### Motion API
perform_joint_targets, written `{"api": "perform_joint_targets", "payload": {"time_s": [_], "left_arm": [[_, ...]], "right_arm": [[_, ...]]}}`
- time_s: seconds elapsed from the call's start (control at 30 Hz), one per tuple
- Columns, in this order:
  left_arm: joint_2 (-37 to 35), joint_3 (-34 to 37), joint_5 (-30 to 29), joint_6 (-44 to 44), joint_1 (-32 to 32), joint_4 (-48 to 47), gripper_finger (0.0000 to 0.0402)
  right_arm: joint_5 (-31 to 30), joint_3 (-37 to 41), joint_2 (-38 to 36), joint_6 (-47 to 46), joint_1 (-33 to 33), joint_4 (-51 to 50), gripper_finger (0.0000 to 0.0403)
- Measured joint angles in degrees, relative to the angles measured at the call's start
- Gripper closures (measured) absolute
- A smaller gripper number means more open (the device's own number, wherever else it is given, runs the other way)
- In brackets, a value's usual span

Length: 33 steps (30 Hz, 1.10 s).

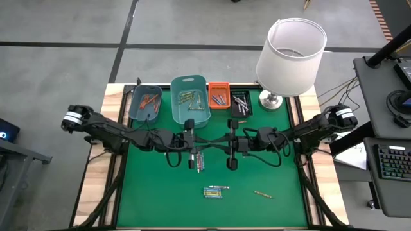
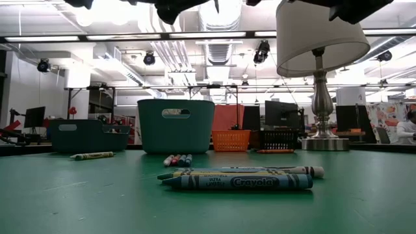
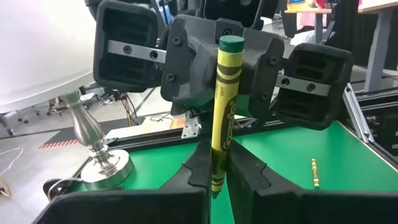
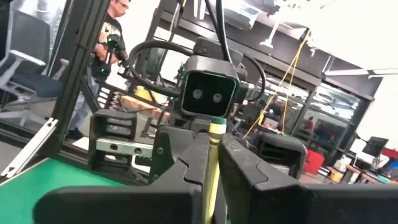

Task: Sort crayons
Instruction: Put the green crayon into the green bin

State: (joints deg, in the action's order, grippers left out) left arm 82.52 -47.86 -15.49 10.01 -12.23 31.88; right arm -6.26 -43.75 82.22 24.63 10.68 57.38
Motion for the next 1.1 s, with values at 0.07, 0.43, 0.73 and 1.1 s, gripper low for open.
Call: {"api": "perform_joint_targets", "payload": {"time_s": [0.07, 0.43, 0.73, 1.1], "left_arm": [[-0.43, 0.0, 0.0, 0.01, 0.0, -0.52, 0.04], [-6.71, -0.25, -10.83, 0.06, 0.85, -16.09, 0.0401], [-11.98, -6.06, -15.41, 0.05, 13.06, -41.95, 0.0401], [-0.43, -21.84, 5.84, 5.75, 39.08, -59.59, 0.0401]], "right_arm": [[-0.22, 0.0, -0.11, -0.08, 0.0, -0.11, 0.0361], [-16.21, 0.0, -3.47, -4.02, 0.04, -6.68, 0.0257], [-19.91, 0.0, -7.84, -10.81, 0.04, -13.4, 0.0239], [-21.27, 0.0, -8.35, -11.68, 0.04, -16.77, 0.0238]]}}
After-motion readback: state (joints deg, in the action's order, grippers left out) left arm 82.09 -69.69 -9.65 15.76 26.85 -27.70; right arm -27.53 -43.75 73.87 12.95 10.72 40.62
